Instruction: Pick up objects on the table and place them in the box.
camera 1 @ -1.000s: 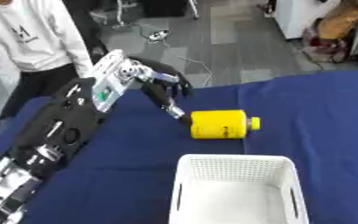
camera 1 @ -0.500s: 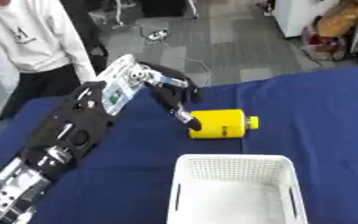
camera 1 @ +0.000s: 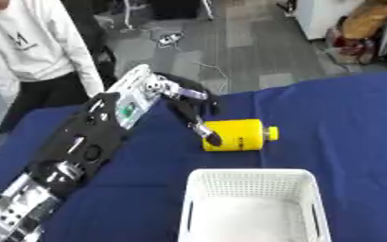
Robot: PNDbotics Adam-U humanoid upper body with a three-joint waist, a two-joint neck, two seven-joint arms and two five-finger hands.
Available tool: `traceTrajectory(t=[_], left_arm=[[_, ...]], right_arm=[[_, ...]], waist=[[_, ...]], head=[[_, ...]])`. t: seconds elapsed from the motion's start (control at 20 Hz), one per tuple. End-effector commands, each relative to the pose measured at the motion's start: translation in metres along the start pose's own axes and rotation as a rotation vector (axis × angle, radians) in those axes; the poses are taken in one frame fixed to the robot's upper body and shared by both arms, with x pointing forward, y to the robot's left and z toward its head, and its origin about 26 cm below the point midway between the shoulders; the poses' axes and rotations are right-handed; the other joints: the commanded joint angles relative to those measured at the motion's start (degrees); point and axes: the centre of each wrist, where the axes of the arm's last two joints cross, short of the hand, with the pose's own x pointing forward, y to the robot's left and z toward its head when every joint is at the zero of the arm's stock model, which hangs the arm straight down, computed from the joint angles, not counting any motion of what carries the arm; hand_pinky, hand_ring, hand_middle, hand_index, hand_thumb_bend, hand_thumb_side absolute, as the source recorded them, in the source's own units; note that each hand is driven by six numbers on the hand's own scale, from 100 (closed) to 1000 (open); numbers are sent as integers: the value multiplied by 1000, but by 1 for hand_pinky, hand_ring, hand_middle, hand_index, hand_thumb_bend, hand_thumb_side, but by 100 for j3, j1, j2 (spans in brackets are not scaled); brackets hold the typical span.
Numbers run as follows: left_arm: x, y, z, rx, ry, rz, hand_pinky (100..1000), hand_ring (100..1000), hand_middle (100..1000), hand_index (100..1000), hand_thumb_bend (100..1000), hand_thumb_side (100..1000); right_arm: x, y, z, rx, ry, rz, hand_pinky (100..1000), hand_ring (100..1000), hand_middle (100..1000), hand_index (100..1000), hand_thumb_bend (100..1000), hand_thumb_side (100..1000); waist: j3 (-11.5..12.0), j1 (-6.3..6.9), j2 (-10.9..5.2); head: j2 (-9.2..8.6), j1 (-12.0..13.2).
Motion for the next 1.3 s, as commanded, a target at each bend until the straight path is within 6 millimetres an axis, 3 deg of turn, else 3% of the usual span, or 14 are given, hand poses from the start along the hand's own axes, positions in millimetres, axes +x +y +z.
traceTrajectory(t=[0.05, 0.5, 1.3], left_arm=[[-2, 14, 11, -15, 4, -55, 626, 725, 826, 939, 785, 802], [-9, 13, 13, -21, 40, -53, 674, 787, 911, 955, 790, 809], [-16, 13, 16, -35, 86, -61, 686, 791, 908, 962, 843, 782]], right_arm=[[0, 3, -7, 10, -23, -17, 293, 396, 488, 649, 100, 975], [-1, 5, -8, 10, -23, -28, 297, 397, 490, 652, 100, 974], [-2, 8, -8, 4, -26, -38, 300, 399, 491, 655, 100, 973]], waist=[[-17, -20, -74], [-89, -9, 32], [-187, 35, 169]], head=[[-140, 61], [-335, 79], [-401, 96]])
